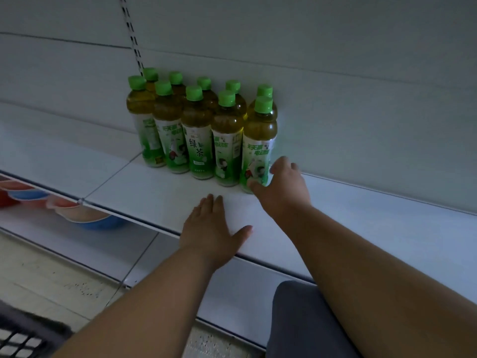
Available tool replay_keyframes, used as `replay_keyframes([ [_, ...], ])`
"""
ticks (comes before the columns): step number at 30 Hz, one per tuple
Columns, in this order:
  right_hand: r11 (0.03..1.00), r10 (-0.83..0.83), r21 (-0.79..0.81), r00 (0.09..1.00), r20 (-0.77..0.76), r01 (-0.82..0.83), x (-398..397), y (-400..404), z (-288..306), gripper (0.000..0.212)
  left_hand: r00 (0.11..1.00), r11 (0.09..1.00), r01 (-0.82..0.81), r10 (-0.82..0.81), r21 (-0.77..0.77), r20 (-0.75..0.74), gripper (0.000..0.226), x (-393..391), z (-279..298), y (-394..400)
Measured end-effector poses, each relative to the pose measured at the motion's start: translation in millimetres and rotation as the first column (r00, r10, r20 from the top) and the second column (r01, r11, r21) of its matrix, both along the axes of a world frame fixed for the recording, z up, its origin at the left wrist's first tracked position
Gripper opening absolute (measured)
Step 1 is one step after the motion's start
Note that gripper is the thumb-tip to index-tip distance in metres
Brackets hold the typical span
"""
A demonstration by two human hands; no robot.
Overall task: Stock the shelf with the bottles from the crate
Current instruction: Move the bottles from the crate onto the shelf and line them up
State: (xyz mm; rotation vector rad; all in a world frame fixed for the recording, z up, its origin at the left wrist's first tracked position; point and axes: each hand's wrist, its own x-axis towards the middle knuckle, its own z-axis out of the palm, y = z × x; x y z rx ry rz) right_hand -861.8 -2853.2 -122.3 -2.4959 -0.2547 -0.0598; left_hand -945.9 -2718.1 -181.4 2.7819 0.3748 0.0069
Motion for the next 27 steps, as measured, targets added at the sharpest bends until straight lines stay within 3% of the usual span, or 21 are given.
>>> replay_keyframes([
  [4, 0.920, 0.343, -0.192, 0.939, -0.021, -0.341, -45.2, 15.8, 19.6, 0.062, 0.995, 0.997, -0.057, 0.052, 0.053, 0.085, 0.095, -69.2, 23.2, 34.5],
  [9, 0.734, 0.626, -0.275, 0.775, -0.082, -0.622, -125.1, 69.9, 29.7, 0.070, 0.968, 0.963, -0.243, 0.233, 0.119, 0.092, 0.089, -176.6, 50.2, 71.6],
  [15, 0.516, 0.833, -0.290, 0.551, -0.053, -0.806, -219.8, 131.6, 43.0, 0.073, 0.875, 0.862, -0.484, 0.475, 0.151, 0.091, 0.090, -301.3, 63.9, 88.9],
  [22, 0.282, 0.951, -0.231, 0.303, -0.057, -0.931, -306.7, 196.0, 28.9, 0.066, 0.669, 0.654, -0.740, 0.740, 0.157, 0.071, 0.091, -413.3, 47.2, 100.7],
  [27, 0.087, 0.980, -0.282, 0.132, -0.147, -0.956, -359.2, 252.4, -9.8, 0.073, 0.510, 0.507, -0.854, 0.860, 0.121, -0.002, 0.092, -471.5, 10.0, 117.2],
])
